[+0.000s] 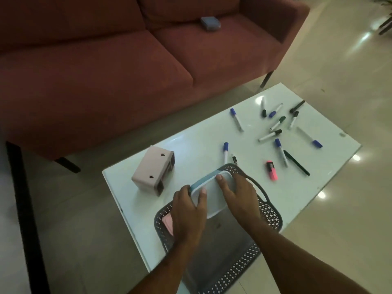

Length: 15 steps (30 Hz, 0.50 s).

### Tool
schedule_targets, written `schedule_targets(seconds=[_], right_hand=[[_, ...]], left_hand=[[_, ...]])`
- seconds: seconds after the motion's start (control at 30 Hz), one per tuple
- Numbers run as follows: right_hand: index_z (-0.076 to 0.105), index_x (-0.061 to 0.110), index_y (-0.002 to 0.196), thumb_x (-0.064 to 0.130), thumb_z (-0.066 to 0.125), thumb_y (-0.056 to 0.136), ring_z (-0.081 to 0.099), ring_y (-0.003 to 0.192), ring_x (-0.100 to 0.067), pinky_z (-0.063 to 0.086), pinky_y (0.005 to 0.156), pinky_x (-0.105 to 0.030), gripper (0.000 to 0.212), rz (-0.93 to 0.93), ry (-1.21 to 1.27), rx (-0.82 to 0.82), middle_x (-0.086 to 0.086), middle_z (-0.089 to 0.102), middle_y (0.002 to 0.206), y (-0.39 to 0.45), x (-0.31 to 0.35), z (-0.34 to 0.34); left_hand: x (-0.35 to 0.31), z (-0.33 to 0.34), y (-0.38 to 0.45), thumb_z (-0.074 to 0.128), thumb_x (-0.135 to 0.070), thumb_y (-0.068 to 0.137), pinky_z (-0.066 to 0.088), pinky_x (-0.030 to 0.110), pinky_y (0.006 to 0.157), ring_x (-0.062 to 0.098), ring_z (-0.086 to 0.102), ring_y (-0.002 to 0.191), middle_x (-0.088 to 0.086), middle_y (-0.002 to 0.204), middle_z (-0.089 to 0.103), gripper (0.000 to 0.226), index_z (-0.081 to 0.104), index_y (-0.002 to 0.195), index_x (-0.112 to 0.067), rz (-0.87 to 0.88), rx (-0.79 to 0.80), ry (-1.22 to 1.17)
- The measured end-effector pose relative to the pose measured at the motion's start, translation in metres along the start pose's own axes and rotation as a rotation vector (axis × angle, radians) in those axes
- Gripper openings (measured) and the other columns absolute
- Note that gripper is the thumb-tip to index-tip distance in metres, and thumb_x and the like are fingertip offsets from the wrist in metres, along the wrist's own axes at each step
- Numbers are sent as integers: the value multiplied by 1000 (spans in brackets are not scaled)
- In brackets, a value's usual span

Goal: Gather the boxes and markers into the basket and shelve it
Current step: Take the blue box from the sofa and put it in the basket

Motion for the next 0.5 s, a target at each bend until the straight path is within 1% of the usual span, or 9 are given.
schedule_targets(seconds=[0.03,0.1,0.17,0.23,0.33,0.37,0.43,0.5], right_hand=[[64,25,97,59,52,98,66,85,-14,49,71,-31,36,9,-36,19,9,68,91,1,-6,3],[66,21,97,46,54,101,67,83,-20,41,68,-28,28,13,-62,51,4,70,87,3,-15,12],[70,19,106,38,56,101,68,85,-21,39,69,-27,24,40,-37,76,0,74,92,7,-23,19],[69,17,117,30,58,100,69,92,-24,40,72,-26,24,66,-38,109,-4,76,101,10,-29,28],[65,12,125,20,60,98,68,102,-36,47,80,-32,28,88,-71,167,-14,75,110,13,-36,44],[65,10,124,17,60,98,67,103,-37,46,80,-32,27,89,-73,172,-15,74,111,14,-36,46],[65,7,117,14,61,97,67,100,-39,40,75,-30,22,102,-80,180,-17,73,108,14,-40,51],[64,6,115,14,61,97,66,97,-39,36,71,-28,20,132,-100,203,-18,73,104,12,-45,56]], left_hand=[[2,4,-3,62,-43,96,42,22,80,22,62,106,4,117,63,40,64,124,-14,-19,22,57],[6,12,-7,63,-37,97,44,27,88,24,60,112,7,124,60,40,62,129,-13,-41,56,132],[8,17,-9,62,-33,98,46,32,98,26,59,119,8,130,59,41,59,133,-13,-52,70,149],[11,22,-8,65,-26,98,46,35,104,27,57,126,9,136,59,44,54,137,-11,-73,77,150],[22,30,-5,68,-15,96,48,38,109,29,57,132,10,141,59,50,48,142,-10,-120,98,180],[25,32,-4,68,-13,95,47,38,110,29,56,133,10,142,58,52,47,142,-10,-123,103,188],[30,35,-3,69,-12,94,45,37,111,28,53,136,11,144,57,53,47,143,-9,-113,108,209],[34,37,-2,69,-13,94,45,37,110,28,53,135,10,145,55,54,48,143,-10,-118,110,242]])
Point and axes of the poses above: each hand's wrist, its own y-axis towards the middle knuckle, its own z-axis out of the palm, x = y × z, the point moved 10 cm from there along y, towards the middle knuckle
